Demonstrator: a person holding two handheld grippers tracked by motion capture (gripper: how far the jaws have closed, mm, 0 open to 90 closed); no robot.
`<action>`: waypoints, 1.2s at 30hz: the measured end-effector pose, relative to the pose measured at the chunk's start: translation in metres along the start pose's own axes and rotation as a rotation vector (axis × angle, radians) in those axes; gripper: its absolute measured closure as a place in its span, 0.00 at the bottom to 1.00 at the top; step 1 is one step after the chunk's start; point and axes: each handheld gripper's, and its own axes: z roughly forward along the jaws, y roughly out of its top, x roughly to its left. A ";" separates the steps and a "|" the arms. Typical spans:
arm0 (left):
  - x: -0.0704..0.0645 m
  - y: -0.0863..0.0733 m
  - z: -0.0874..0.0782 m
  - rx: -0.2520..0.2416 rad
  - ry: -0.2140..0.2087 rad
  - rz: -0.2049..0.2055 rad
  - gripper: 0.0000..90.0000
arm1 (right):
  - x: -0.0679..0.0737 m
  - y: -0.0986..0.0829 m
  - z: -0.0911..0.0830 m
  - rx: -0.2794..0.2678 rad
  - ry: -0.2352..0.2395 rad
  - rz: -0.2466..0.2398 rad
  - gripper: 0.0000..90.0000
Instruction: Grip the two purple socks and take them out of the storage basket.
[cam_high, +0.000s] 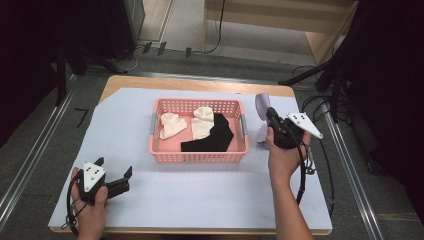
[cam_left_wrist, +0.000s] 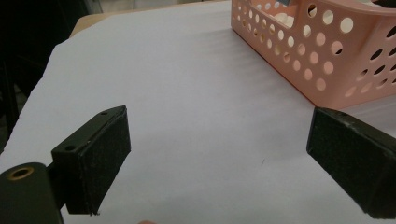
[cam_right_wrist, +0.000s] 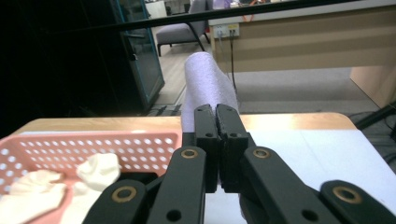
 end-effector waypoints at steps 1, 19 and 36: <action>0.000 0.000 0.000 -0.001 0.000 0.000 0.08 | -0.003 -0.002 -0.001 0.007 -0.006 0.009 0.99; -0.001 0.000 0.000 -0.008 0.002 -0.002 0.08 | -0.040 -0.056 0.011 0.169 -0.107 0.053 0.98; -0.001 0.000 0.000 -0.006 0.004 -0.004 0.08 | -0.058 -0.076 0.007 0.160 -0.141 0.164 0.62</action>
